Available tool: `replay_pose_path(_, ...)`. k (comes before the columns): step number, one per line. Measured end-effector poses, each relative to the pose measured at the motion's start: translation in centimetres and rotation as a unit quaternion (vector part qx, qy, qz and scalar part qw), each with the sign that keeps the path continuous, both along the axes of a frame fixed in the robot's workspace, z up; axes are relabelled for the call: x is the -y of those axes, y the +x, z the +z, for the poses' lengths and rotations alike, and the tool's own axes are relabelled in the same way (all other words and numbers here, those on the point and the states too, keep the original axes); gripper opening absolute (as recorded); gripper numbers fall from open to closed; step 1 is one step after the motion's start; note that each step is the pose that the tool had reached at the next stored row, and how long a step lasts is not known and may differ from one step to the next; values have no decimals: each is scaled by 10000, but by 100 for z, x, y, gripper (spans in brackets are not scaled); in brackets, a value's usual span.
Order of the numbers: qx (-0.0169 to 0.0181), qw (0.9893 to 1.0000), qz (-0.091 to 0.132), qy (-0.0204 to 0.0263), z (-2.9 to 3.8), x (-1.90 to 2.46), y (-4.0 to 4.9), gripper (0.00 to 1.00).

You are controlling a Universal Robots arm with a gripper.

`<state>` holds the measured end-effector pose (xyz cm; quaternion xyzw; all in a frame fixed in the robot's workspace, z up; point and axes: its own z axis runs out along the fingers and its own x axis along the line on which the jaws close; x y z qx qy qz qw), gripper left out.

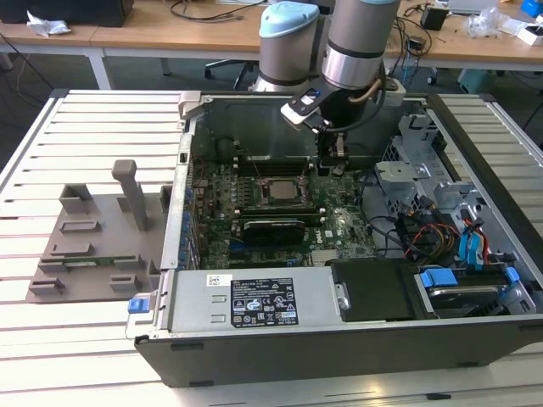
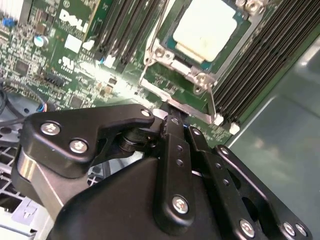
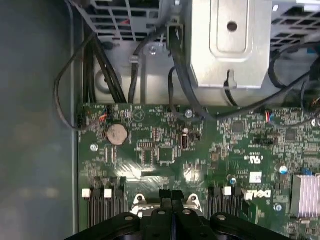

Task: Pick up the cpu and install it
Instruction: 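Close the cpu cover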

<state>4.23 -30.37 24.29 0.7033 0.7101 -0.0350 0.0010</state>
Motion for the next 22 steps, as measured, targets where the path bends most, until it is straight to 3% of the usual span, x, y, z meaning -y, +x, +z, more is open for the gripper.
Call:
replay_pose_path(9, 4, 10000, 1, 1, -12, 0, -296, 11)
replay_pose_path(11, 4, 10000, 0, 0, -69, 0, -355, 11)
replay_pose_path(17, 4, 10000, 0, 1, -270, -6, -711, 11)
replay_pose_path(22, 3, 10000, 0, 0, -340, -6, -825, 11)
